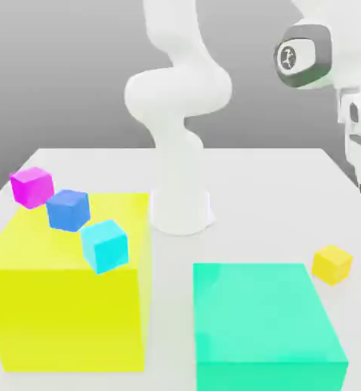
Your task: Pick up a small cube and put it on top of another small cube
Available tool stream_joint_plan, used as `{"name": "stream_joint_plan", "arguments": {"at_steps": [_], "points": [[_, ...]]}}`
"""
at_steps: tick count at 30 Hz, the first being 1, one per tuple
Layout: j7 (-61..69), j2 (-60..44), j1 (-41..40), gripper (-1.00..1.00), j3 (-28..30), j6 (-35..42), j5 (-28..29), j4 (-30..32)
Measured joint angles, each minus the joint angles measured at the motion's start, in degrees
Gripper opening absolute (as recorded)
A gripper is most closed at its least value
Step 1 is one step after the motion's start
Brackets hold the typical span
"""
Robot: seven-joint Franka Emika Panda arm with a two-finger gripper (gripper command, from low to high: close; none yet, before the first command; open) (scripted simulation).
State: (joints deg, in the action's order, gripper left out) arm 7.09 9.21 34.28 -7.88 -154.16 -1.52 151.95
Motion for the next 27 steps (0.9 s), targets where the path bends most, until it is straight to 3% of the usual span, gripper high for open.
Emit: {"name": "stream_joint_plan", "arguments": {"at_steps": [6,12,13,20,27], "points": [[12.68,-10.78,9.34,0.00,-4.49,-6.54,2.98,5.73],[9.21,-23.08,12.62,0.00,1.13,-16.09,10.75,4.62],[8.58,-25.05,13.83,-1.00,2.52,-17.73,11.54,4.27],[8.33,-25.50,14.11,-1.00,2.86,-17.99,11.87,4.19],[14.84,-12.45,9.67,-1.00,-0.94,-7.13,4.15,6.16]]}}
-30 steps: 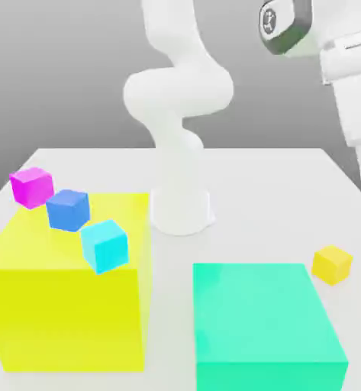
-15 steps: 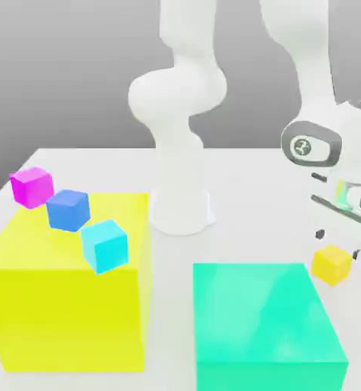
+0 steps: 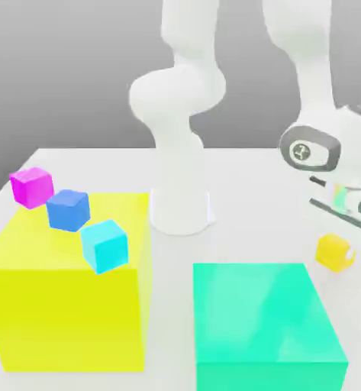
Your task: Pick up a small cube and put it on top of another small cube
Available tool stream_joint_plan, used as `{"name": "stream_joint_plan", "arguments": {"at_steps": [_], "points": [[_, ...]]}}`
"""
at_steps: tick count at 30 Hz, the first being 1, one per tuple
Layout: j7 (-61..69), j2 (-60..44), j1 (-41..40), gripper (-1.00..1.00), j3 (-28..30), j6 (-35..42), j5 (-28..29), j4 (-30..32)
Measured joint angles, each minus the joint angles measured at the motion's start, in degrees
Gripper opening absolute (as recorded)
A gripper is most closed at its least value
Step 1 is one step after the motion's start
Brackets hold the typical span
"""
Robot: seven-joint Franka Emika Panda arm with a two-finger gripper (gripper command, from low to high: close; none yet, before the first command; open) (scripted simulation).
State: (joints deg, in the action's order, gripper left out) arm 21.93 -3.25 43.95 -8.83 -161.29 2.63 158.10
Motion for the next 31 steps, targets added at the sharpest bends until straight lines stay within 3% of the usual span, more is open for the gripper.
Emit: {"name": "stream_joint_plan", "arguments": {"at_steps": [5,23,27,28,31], "points": [[6.38,10.00,-9.71,-1.00,6.93,11.21,1.75,-2.35],[24.96,40.01,-45.98,-1.00,36.43,47.21,16.35,-10.31],[27.73,39.10,-51.08,-1.00,43.35,43.13,19.72,-7.23],[27.84,38.56,-51.30,1.00,44.07,41.62,20.10,-6.27],[27.84,38.56,-51.30,1.00,44.07,41.62,20.10,-6.27]]}}
